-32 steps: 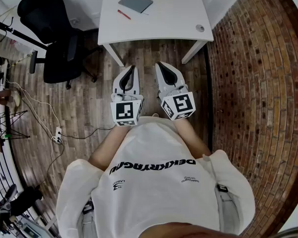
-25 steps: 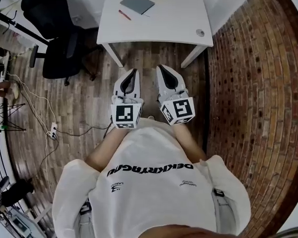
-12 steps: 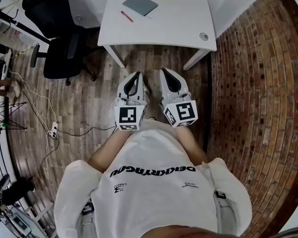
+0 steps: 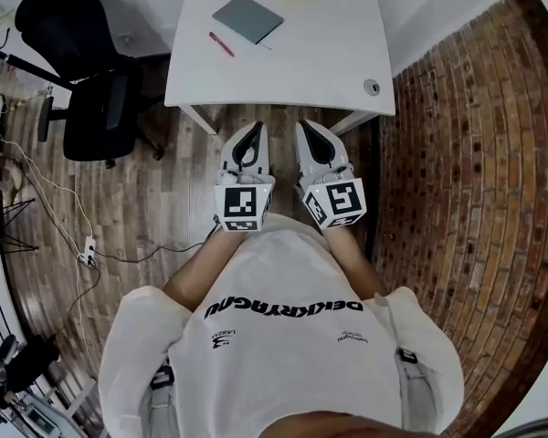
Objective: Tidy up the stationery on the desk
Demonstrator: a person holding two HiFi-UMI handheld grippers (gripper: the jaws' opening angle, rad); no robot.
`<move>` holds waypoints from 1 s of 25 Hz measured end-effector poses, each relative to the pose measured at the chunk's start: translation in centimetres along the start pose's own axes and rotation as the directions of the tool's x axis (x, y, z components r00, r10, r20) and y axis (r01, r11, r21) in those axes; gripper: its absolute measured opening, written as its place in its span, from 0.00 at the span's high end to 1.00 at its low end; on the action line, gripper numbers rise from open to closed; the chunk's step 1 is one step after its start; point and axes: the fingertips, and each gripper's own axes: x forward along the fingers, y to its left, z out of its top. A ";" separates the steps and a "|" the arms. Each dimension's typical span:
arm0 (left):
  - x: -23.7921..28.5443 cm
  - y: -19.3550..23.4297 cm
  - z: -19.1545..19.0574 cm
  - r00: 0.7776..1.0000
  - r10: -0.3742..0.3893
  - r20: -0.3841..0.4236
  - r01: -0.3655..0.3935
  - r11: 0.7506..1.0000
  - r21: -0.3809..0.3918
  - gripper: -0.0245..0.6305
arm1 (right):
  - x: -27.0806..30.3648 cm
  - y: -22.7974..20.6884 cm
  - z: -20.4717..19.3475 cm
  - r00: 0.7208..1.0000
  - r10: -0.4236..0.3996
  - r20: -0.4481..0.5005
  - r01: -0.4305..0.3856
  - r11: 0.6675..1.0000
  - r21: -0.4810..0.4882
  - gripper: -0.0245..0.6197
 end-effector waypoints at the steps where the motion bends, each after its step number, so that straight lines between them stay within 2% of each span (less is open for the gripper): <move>1: 1.2 1.0 0.3 1.000 0.002 -0.001 -0.002 1.000 -0.011 0.96 | 1.4 -0.4 0.1 1.000 0.001 -0.008 -0.001 1.000 -0.004 0.96; 8: 11.6 7.2 2.7 1.000 0.020 -0.014 -0.021 0.998 -0.052 0.96 | 12.3 -5.6 1.9 0.999 -0.002 -0.039 0.002 1.000 -0.007 0.96; 16: 23.0 13.9 3.3 0.997 0.021 -0.079 -0.030 0.993 -0.117 0.96 | 24.2 -10.5 2.1 0.994 0.007 -0.110 -0.008 1.000 -0.008 0.96; 25: 29.9 19.5 0.9 0.981 0.072 -0.182 -0.102 0.982 -0.161 0.96 | 32.4 -14.8 0.1 0.982 0.000 -0.191 0.004 1.000 0.023 0.96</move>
